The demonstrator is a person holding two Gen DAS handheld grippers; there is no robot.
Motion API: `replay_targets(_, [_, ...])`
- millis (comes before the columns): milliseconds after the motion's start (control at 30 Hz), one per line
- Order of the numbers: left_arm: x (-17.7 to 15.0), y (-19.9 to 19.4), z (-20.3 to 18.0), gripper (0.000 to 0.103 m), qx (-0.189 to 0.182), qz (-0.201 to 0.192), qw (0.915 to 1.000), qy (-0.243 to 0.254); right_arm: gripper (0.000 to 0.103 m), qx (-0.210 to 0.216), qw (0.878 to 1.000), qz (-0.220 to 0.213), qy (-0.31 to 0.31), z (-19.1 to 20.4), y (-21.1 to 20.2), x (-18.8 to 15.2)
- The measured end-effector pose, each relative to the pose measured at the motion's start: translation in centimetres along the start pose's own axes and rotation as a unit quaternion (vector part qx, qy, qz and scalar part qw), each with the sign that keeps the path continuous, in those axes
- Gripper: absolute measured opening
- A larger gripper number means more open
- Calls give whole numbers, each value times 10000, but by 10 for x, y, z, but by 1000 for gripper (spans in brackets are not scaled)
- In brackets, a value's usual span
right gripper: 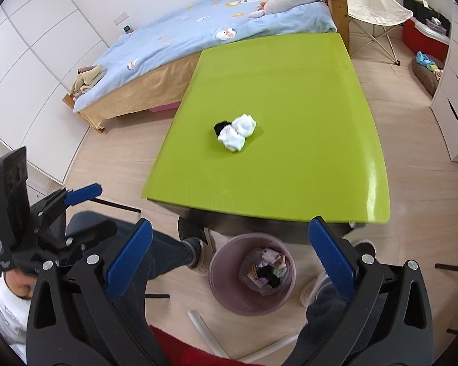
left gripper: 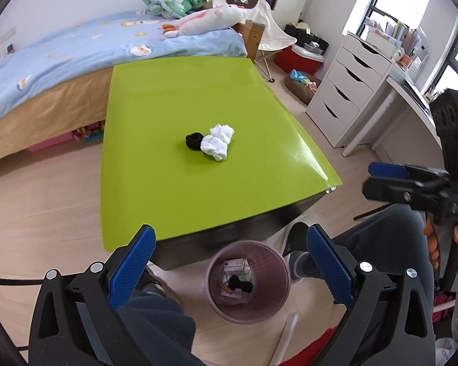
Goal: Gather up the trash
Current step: 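Grasp the white sock bundle with the right tool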
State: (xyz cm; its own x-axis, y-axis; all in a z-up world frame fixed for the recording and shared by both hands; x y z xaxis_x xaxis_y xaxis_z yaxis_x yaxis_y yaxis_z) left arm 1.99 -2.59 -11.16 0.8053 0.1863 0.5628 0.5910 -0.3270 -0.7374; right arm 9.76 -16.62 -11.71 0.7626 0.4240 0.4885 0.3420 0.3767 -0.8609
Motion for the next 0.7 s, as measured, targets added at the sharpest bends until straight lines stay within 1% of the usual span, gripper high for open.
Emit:
replay_targets(233, [12, 5, 14, 95, 17, -46, 9999, -141, 100, 79, 9999, 122, -86, 12, 27, 37])
replay_targets(333, [16, 7, 17, 95, 27, -72, 9998, -165, 100, 142, 9995, 289, -33, 15, 45, 52])
replay_targets(533, [17, 9, 21, 95, 36, -78, 9997, -230, 100, 127, 9977, 670, 42, 22, 92, 85])
replay_targets(700, [16, 9, 25, 95, 65, -66, 9996, -254, 100, 96, 9940, 1075, 186, 26, 134, 101])
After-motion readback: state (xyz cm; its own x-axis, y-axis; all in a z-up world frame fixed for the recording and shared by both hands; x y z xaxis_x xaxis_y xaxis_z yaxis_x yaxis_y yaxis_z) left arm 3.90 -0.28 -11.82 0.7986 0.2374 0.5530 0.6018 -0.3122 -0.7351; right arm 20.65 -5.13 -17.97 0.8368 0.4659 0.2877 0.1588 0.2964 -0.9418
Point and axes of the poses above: each gripper's, at about its wrist camera, not at the fingertips, and y roughly the way its jaws point, z to its left, x to its top, the point moved 10 cm from there along y, roughly the way its jaws point, and after that the axes turned 13 degrees about -x, right-handed, at the moved point
